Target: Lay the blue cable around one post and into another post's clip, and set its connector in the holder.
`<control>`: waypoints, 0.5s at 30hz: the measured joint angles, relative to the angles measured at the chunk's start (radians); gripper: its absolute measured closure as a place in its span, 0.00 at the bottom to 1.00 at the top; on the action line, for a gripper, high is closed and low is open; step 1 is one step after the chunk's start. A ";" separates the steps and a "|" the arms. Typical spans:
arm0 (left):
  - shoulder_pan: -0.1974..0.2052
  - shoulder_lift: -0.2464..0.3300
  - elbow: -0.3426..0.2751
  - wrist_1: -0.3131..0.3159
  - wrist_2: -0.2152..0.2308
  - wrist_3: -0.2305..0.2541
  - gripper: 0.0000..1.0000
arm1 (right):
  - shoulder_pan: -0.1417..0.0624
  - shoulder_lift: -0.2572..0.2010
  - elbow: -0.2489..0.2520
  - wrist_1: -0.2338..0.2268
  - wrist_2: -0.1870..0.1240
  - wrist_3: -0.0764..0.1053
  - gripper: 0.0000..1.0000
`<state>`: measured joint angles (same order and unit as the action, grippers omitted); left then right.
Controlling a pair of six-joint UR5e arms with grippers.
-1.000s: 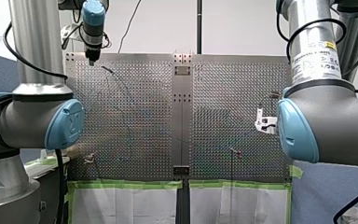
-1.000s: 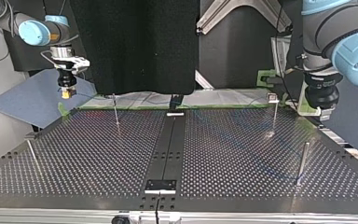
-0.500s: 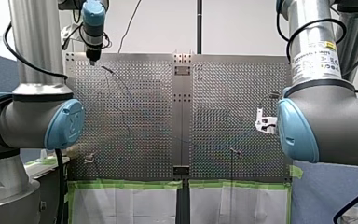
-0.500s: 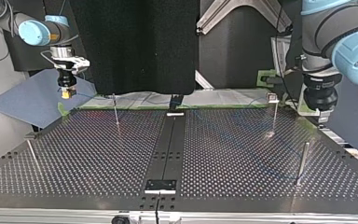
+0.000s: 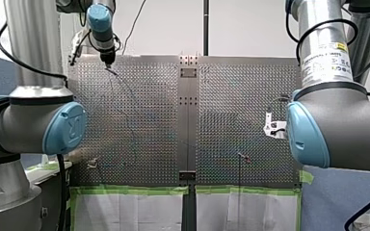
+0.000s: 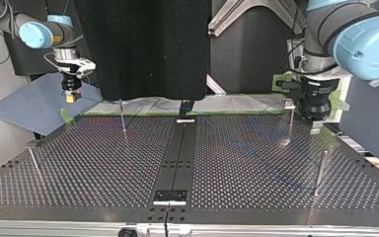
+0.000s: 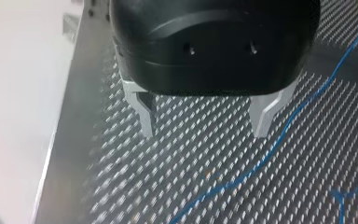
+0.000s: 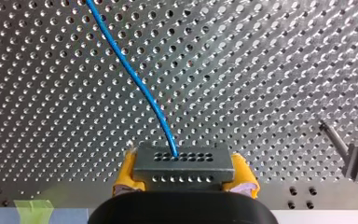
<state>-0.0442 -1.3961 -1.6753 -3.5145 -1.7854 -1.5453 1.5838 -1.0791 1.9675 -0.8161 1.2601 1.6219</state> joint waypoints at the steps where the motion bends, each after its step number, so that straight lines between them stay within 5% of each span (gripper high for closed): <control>1: -0.006 -0.005 -0.007 0.007 0.007 -0.004 0.01 | 0.000 0.000 0.000 0.004 0.001 -0.003 1.00; 9: -0.077 -0.072 -0.066 0.078 0.073 -0.020 0.01 | 0.000 -0.024 0.023 0.024 0.019 -0.013 1.00; 15: -0.126 -0.122 -0.073 0.128 0.051 -0.023 0.01 | 0.000 -0.041 0.035 0.025 0.021 -0.011 1.00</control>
<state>-0.1704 -1.5177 -1.7483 -3.3864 -1.7342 -1.5681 1.5839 -1.1206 2.0029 -0.7915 1.2809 1.6106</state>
